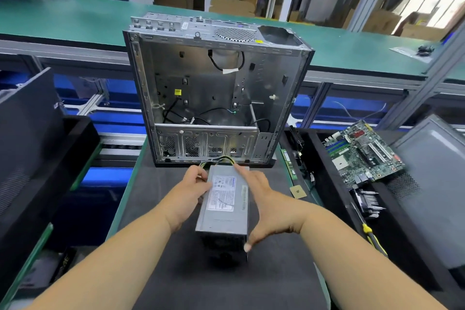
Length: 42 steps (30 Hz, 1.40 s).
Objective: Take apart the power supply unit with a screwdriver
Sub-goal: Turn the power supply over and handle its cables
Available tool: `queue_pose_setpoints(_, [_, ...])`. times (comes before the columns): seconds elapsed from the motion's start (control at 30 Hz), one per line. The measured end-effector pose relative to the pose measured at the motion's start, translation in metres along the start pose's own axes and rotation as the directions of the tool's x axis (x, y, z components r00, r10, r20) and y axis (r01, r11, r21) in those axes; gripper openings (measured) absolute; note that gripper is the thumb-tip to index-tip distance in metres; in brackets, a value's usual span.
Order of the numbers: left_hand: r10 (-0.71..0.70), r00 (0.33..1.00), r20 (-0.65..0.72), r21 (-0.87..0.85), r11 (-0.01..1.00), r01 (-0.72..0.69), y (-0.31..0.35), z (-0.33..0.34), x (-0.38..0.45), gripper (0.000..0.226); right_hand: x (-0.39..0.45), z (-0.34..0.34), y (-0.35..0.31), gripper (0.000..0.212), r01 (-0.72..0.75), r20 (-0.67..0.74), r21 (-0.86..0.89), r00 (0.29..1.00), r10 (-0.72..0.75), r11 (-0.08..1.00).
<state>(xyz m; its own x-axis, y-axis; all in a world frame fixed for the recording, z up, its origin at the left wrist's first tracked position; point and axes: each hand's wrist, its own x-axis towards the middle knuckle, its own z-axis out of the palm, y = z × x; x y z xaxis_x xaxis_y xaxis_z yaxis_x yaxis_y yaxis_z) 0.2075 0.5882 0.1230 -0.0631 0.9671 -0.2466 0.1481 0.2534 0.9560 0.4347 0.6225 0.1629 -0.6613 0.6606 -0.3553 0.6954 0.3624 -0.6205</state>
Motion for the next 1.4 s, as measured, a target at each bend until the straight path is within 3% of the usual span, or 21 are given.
queue_pose_setpoints(0.23, [0.011,0.998,0.07,-0.128,0.992,-0.002,0.01,0.022,0.002,0.036,-0.014,-0.007,0.008,0.146,-0.066,0.076,0.099,0.995,0.059,0.993])
queue_pose_setpoints(0.37, [-0.009,0.995,0.099,-0.141,0.99,0.023,0.011,0.025,0.002,0.037,-0.008,-0.013,0.007,0.137,-0.085,0.095,0.261,0.994,0.063,0.962])
queue_pose_setpoints(0.53, [0.005,0.991,0.131,-0.164,0.986,0.016,0.008,0.029,0.004,0.026,0.016,-0.006,-0.007,0.103,-0.144,-0.205,0.48,0.941,0.27,0.865])
queue_pose_setpoints(0.6, [0.026,0.992,0.121,-0.164,0.987,-0.006,0.005,0.029,0.005,0.025,0.025,0.001,-0.013,0.103,-0.143,-0.269,0.506,0.911,0.313,0.851])
queue_pose_setpoints(0.73, [0.061,0.99,0.128,-0.174,0.984,-0.038,0.0,0.028,0.004,0.027,0.034,0.01,-0.013,0.106,-0.096,-0.316,0.564,0.893,0.321,0.82])
queue_pose_setpoints(0.93, [0.12,0.987,0.107,-0.078,0.991,-0.112,0.0,0.03,0.003,0.027,0.029,0.014,-0.012,0.056,-0.056,-0.34,0.55,0.896,0.285,0.834])
queue_pose_setpoints(1.4, [0.157,0.985,0.075,-0.111,0.983,-0.148,-0.005,0.033,0.01,0.022,0.024,0.016,-0.009,0.057,-0.044,-0.377,0.583,0.869,0.319,0.811])
